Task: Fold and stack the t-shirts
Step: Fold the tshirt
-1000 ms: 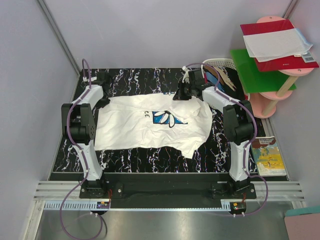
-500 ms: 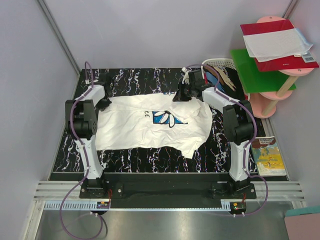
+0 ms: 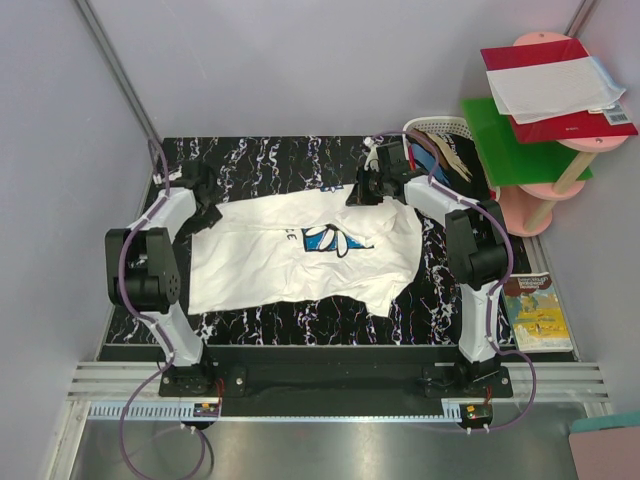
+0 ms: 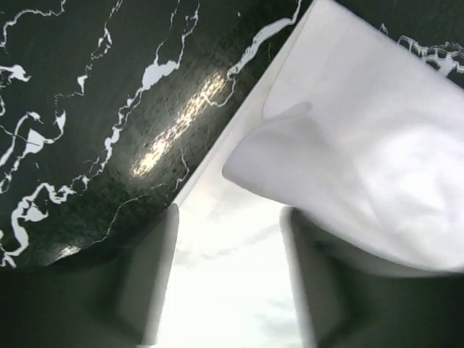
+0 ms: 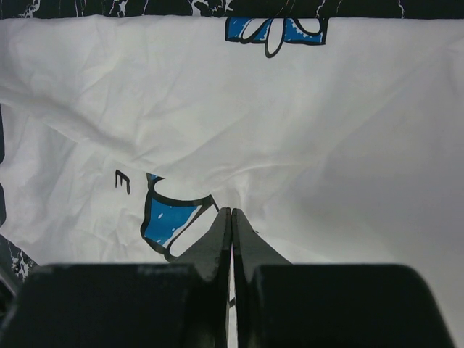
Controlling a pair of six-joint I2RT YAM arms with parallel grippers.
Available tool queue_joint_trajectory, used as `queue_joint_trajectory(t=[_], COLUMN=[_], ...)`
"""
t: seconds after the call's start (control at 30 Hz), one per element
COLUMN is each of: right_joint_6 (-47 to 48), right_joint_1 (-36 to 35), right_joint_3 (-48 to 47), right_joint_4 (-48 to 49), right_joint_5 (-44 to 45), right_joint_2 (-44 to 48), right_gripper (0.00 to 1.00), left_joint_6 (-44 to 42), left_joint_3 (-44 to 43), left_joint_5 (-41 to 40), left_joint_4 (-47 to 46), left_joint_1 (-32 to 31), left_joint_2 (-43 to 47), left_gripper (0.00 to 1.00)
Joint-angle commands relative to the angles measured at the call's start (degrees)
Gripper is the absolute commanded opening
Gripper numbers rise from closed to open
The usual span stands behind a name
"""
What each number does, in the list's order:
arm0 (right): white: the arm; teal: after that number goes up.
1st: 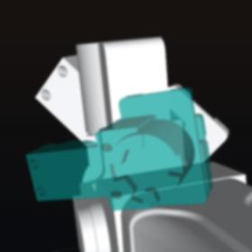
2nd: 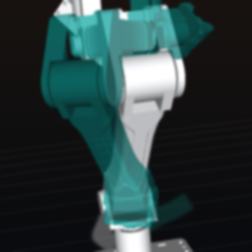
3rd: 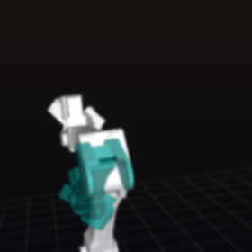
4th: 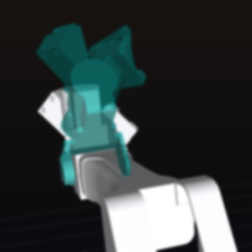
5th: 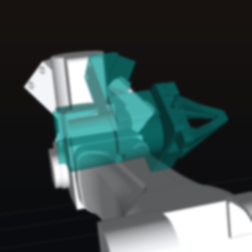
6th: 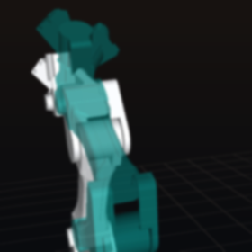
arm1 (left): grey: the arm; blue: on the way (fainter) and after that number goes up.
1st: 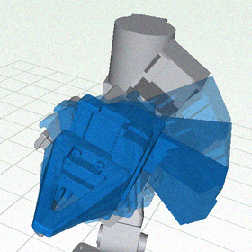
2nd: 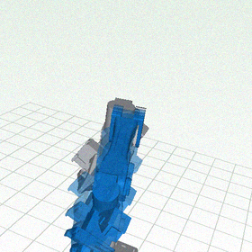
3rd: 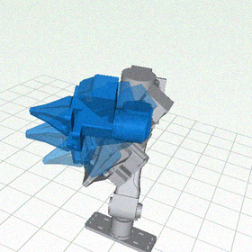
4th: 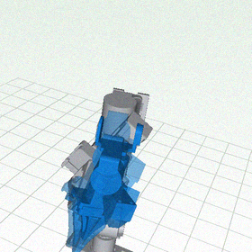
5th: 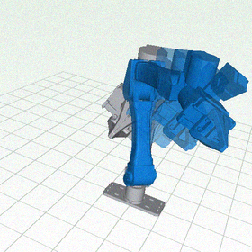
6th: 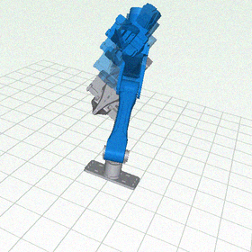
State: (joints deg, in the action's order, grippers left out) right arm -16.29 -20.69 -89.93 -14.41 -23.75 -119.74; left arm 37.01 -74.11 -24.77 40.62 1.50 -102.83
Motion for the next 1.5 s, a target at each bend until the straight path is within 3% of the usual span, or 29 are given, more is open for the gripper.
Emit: queue_joint_trajectory(t=[0.0, 0.13, 0.2, 0.33, 0.47, 0.6, 0.8, 0.97, 1.23, 1.47], right_joint_6=[-0.23, -0.40, -1.19, -2.16, -2.16, -1.55, -1.19, -3.65, -5.94, -4.98], right_joint_1=[-0.58, -0.58, -0.58, -0.58, -0.58, -0.58, -0.58, -0.58, -0.06, 0.56], right_joint_3=[0.28, 0.20, -0.77, -1.65, -1.21, 0.10, -0.33, -3.67, -14.56, -35.97], right_joint_4=[1.58, 1.67, 1.85, 2.02, 2.11, 1.76, 1.58, -4.11, -16.42, -30.93], right_joint_5=[-2.09, -1.48, -2.00, -3.15, -2.88, -1.31, 0.63, 5.90, 13.82, 13.55], right_joint_2=[1.27, 0.39, -0.75, -2.25, -2.25, -1.11, -1.19, -4.61, -12.52, -26.41], right_gripper=[0.04, 0.04, 0.04, 0.04, 0.04, 0.04, 0.04, 0.03, 0.03, 0.03], left_joint_6=[1.92, 1.48, 0.61, -0.54, -1.59, 0.59, 2.27, 0.87, -2.30, -2.21], left_joint_3=[2.82, 3.18, 2.92, -4.26, -14.12, -14.23, -5.88, -10.78, -21.42, -33.53], left_joint_5=[6.14, 5.79, 6.75, 9.30, 11.59, 12.47, 13.18, 14.40, 17.04, 18.62], left_joint_4=[-1.77, -3.70, -6.95, -8.98, -1.63, 1.65, -2.56, 0.76, 6.74, 10.96], left_joint_1=[0.17, -1.23, -1.23, -1.06, -1.23, -1.15, -0.97, -0.88, -0.88, -0.62], left_joint_2=[6.31, 13.07, 13.88, 7.75, -4.38, -12.39, -8.81, -12.65, -22.94, -28.03], left_gripper=[0.99, 0.99, 0.92, 0.00, 0.00, 0.00, 0.00, 0.00, 0.00, 0.00])
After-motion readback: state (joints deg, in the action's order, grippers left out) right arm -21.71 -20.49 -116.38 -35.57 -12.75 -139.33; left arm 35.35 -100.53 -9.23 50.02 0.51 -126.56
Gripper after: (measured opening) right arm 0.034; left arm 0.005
